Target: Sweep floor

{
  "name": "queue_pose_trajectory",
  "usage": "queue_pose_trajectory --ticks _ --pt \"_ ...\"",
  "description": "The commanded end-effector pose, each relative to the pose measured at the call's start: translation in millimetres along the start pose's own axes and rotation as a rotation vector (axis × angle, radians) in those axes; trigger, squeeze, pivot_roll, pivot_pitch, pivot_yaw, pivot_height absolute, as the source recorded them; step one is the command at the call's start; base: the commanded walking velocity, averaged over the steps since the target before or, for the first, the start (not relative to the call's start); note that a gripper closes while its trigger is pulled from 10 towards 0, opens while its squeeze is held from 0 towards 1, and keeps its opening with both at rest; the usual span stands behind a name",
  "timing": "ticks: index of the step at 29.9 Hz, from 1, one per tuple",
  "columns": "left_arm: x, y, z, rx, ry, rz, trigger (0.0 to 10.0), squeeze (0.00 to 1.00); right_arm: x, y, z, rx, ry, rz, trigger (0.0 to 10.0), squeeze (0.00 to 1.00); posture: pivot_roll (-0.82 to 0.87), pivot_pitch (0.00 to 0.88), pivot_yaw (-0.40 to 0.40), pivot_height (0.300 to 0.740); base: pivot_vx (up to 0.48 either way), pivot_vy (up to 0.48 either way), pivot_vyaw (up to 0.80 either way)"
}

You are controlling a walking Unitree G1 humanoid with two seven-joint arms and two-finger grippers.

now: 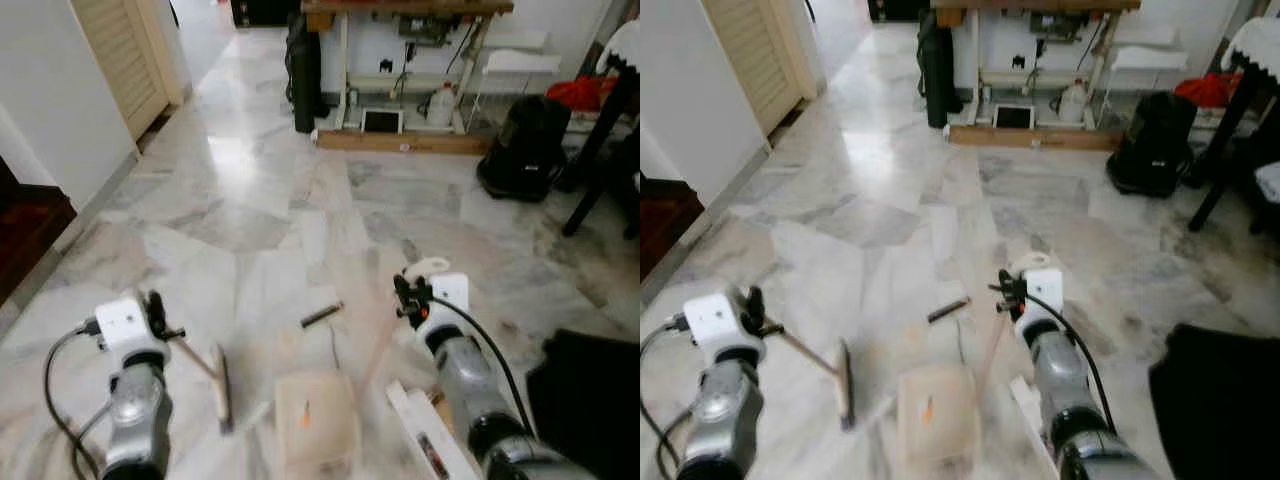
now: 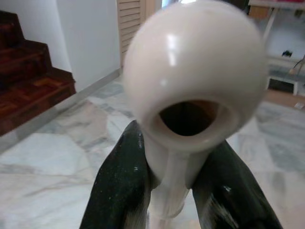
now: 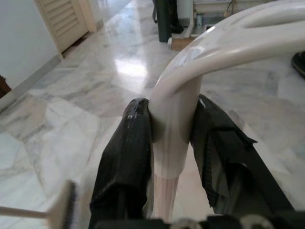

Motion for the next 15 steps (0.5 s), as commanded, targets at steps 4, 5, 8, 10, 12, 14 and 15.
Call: queue_pose_trajectory --ticks 4,5,8,10,12,14,15 --pt "18.3 -4.0 5.9 -0.001 0.064 0.012 10.0 0.00 21.9 -1.8 8.7 0.003 0.073 -0.012 10.0 0.00 -0.08 0.017 0.031 0.740 0.358 0.000 0.00" --pt "18.4 -4.1 5.9 0.000 0.065 0.012 10.0 0.00 21.9 -1.9 8.7 0.003 0.073 -0.012 10.0 0.00 -0.08 0.017 0.031 0.740 0.360 0.000 0.00" --pt "19.7 -4.1 6.2 0.001 0.069 0.011 10.0 0.00 22.3 -2.4 8.9 0.006 0.075 -0.011 10.0 0.00 -0.07 0.017 0.030 0.740 0.360 0.000 0.00" --pt "20.3 -3.9 6.4 0.001 0.072 0.011 10.0 0.00 22.7 -3.1 9.2 0.008 0.076 -0.010 10.0 0.00 -0.07 0.017 0.029 0.740 0.360 0.000 0.00" --pt "21.1 -3.8 6.6 0.000 0.075 0.009 10.0 0.00 23.0 -3.9 9.4 0.011 0.077 -0.009 10.0 0.00 -0.07 0.018 0.029 0.740 0.358 0.000 0.00" --pt "21.6 -3.8 6.8 0.000 0.076 0.007 10.0 0.00 23.2 -4.4 9.5 0.013 0.077 -0.008 10.0 0.00 -0.07 0.018 0.029 0.740 0.356 0.000 0.00" --pt "21.9 -3.8 6.8 0.000 0.078 0.007 10.0 0.00 23.3 -5.0 9.6 0.015 0.078 -0.007 10.0 0.00 -0.07 0.018 0.029 0.740 0.349 0.000 0.00"
Point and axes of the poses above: a point about 5 cm out from each wrist's last joint towards the gripper, its own z axis pointing out of the wrist towards the gripper, its own x axis along the axis of the wrist's last joint, y = z × x, the point moved 5 cm from there along z, pointing out of the wrist towards the gripper, and after that the axes turned 13 degrees about -z, right-handed, at the moved point
